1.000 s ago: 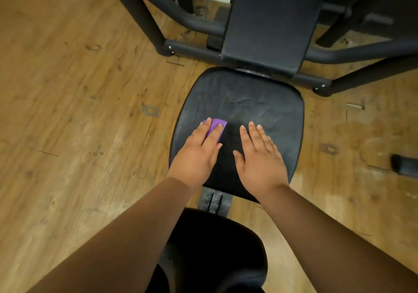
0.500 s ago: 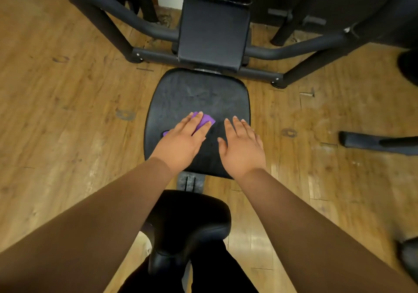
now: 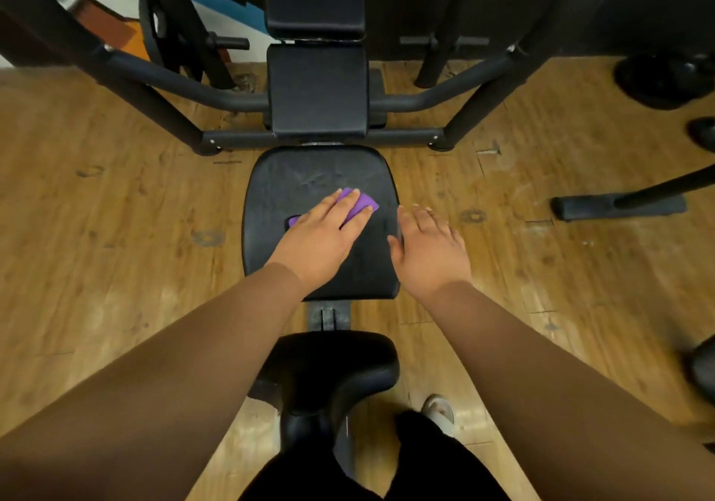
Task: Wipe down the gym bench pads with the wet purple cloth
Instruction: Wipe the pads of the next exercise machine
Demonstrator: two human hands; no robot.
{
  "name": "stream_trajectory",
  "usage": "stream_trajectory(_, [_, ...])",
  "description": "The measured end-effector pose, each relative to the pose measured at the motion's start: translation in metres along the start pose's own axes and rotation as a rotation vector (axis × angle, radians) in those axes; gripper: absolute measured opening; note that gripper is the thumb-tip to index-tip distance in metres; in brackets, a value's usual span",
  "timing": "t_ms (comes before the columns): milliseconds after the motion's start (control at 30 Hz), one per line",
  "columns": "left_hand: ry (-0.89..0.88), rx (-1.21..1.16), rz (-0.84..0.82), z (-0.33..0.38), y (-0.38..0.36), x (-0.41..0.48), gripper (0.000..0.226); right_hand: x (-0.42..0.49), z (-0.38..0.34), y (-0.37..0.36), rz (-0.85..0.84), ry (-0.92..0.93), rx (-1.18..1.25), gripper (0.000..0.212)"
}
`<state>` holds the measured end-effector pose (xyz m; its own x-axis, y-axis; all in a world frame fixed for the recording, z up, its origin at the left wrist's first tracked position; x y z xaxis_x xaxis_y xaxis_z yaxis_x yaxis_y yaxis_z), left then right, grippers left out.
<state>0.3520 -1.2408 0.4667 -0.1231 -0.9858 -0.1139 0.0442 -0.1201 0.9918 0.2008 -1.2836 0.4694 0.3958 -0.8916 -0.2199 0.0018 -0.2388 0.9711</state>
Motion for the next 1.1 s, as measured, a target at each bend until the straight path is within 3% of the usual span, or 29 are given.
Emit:
stream_trajectory(433, [-0.047, 0.127, 0.117, 0.163, 0.023, 0.069, 0.080, -0.006, 0.175, 0.025, -0.023, 0.082, 0.005, 0.054])
stream_trajectory(600, [-0.023, 0.131, -0.033, 0.212, 0.035, 0.075, 0.070, -0.015, 0.216, 0.036, -0.020, 0.088, 0.038, 0.054])
stream_trajectory(900, [-0.043, 0.189, -0.101, 0.238, 0.057, 0.085, 0.075, -0.018, 0.243, 0.056, 0.043, 0.090, 0.097, 0.053])
stream_trajectory(1100, [-0.081, 0.212, -0.060, 0.233, 0.054, 0.099, 0.073, -0.012, 0.252, 0.057, 0.050, 0.085, 0.079, 0.052])
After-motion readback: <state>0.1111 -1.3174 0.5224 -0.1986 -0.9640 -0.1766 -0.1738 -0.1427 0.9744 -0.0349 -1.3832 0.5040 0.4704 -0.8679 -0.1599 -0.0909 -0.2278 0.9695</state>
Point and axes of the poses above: each hand's wrist, its own x-axis towards the middle knuckle, its own y-axis out of the back of the hand, z = x × y, the point moved 4 cm from there along x, towards the middle knuckle, and after that the axes turned 3 degrees about -x, right-handed, at the moved point
